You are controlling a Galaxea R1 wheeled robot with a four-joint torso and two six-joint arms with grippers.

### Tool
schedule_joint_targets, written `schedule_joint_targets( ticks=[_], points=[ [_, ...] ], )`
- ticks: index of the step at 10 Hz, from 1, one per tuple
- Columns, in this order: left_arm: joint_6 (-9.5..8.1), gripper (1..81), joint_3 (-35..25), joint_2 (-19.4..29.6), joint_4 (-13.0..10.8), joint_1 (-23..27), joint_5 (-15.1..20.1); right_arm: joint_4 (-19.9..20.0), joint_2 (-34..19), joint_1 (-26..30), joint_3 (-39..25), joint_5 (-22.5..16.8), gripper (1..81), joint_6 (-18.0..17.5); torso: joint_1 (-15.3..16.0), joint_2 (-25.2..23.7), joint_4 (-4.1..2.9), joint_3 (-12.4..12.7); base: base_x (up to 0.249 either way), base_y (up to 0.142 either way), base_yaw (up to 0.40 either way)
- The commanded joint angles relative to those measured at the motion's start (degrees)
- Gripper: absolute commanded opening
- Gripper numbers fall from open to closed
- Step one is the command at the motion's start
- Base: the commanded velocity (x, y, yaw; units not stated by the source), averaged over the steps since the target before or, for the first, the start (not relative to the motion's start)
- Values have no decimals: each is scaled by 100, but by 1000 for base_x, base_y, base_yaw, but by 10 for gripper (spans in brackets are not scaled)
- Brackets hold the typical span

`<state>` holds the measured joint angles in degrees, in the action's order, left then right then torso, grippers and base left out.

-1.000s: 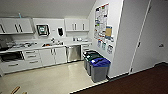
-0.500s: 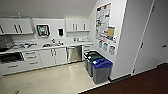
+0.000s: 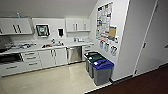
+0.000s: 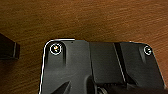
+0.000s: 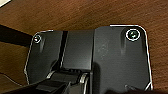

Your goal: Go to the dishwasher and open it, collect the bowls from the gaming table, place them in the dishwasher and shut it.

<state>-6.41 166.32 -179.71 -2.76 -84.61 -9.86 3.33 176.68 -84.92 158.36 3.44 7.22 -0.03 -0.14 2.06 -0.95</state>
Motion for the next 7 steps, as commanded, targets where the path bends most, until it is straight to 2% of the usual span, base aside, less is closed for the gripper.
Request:
schedule_joint_targets(
  ticks=[1,7],
  points=[
    [-18,811,15,-30,38,309,239,-25,19,313,-16,-273,811,8,3,0,0,0,107,0,0],
    [-18,811,24,-30,38,309,239,-43,19,330,-34,-273,811,8,3,0,0,0,106,0,0]
  ],
)
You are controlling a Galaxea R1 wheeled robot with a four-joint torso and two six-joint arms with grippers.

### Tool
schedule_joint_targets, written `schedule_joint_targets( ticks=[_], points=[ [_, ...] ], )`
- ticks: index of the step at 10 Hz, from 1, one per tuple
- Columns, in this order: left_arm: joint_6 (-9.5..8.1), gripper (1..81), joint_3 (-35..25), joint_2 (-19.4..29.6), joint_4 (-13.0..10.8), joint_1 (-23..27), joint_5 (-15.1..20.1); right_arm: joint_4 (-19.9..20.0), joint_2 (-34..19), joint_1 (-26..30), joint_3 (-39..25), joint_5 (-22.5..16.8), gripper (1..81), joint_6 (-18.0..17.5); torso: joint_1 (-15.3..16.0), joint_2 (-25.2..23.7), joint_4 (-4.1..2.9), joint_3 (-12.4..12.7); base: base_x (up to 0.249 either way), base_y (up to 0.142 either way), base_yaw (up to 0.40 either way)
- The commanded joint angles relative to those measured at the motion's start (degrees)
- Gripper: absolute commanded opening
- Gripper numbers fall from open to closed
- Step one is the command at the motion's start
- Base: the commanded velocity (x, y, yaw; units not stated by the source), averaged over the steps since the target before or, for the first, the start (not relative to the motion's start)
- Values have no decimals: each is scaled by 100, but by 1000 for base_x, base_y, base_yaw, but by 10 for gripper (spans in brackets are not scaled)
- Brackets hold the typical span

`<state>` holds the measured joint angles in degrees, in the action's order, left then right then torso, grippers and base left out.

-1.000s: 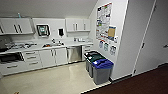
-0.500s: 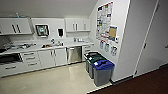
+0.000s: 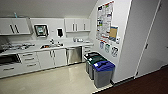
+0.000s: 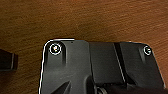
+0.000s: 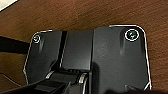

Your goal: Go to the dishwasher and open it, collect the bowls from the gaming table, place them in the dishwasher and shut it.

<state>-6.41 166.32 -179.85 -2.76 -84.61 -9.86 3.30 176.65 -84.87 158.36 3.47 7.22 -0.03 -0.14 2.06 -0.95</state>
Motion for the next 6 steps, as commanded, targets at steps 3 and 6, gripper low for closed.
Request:
schedule_joint_targets(
  ticks=[3,6],
  points=[
    [-18,811,16,1,38,309,239,-32,22,326,-8,-277,811,8,3,0,0,0,108,0,0],
    [-18,811,24,1,38,309,239,-23,22,334,-8,-277,811,8,3,0,0,0,111,0,0]
  ],
)
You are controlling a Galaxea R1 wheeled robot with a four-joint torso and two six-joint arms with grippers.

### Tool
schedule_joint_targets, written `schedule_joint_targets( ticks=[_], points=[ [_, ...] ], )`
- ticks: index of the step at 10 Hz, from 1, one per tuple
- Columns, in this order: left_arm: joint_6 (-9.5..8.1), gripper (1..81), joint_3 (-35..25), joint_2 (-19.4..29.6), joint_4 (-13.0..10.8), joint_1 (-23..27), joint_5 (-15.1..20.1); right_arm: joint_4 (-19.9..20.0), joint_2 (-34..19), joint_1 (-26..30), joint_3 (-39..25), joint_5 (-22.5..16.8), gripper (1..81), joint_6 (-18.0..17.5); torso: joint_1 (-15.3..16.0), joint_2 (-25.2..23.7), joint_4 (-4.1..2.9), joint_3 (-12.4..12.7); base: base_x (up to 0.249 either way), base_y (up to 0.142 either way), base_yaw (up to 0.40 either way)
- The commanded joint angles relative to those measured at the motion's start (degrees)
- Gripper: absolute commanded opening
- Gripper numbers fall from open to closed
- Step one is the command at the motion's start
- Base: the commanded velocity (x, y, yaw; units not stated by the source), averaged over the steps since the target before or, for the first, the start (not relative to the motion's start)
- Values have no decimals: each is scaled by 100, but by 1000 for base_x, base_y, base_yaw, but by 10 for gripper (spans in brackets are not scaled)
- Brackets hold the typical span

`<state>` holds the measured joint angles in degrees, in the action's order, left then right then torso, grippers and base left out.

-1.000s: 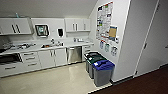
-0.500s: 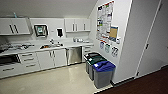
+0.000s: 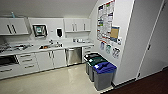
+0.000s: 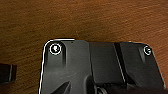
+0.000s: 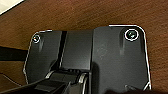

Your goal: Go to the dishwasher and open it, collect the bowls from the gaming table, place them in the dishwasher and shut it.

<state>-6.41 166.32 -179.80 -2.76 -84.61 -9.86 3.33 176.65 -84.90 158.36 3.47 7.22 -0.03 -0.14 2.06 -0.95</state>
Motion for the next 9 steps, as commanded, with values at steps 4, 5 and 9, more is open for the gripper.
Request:
schedule_joint_targets(
  ticks=[4,5,9],
  points=[
    [-18,811,24,5,47,309,239,-25,22,328,-16,-277,811,8,3,0,0,0,112,0,0],
    [-18,811,23,5,47,309,239,-25,22,328,-8,-277,811,8,3,0,0,0,112,0,0],
    [-18,811,24,14,47,309,239,-16,22,328,-16,-277,811,8,3,0,0,0,112,0,0]
  ],
)
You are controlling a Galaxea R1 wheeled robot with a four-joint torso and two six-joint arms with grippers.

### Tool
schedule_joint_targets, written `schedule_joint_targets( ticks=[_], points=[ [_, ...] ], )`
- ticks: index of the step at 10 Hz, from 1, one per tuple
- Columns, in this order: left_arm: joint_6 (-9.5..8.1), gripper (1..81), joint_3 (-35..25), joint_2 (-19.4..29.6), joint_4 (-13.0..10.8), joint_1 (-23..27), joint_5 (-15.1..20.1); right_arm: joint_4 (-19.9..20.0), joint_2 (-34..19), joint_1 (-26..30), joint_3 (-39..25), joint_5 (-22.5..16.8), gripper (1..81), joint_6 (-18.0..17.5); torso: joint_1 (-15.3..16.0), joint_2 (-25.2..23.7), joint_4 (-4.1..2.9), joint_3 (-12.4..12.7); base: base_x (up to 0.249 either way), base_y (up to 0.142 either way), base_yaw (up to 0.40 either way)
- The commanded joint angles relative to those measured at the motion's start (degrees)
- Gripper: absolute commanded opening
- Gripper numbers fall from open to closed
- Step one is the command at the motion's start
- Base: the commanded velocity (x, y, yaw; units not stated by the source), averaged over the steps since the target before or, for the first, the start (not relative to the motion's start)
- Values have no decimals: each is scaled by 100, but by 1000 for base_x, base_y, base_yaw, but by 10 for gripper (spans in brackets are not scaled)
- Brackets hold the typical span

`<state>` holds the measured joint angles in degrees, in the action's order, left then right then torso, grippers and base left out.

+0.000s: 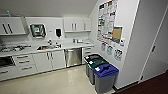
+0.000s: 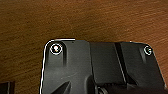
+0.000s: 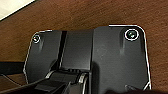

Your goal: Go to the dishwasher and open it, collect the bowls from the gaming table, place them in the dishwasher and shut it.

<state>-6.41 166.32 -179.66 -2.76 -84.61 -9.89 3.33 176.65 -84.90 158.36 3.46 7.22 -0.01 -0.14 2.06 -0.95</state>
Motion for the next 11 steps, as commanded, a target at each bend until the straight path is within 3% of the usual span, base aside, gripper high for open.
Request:
schedule_joint_targets(
  ticks=[1,9,11],
  points=[
    [-18,811,24,-8,47,309,242,-25,22,328,-25,-276,811,8,1,0,0,0,112,0,0],
    [-18,811,24,-26,38,309,242,-25,-31,354,-16,-276,811,8,1,0,0,0,112,0,0],
    [-18,811,23,-8,47,309,242,-16,-40,346,1,-276,811,8,1,0,0,0,112,69,0]
  ],
)
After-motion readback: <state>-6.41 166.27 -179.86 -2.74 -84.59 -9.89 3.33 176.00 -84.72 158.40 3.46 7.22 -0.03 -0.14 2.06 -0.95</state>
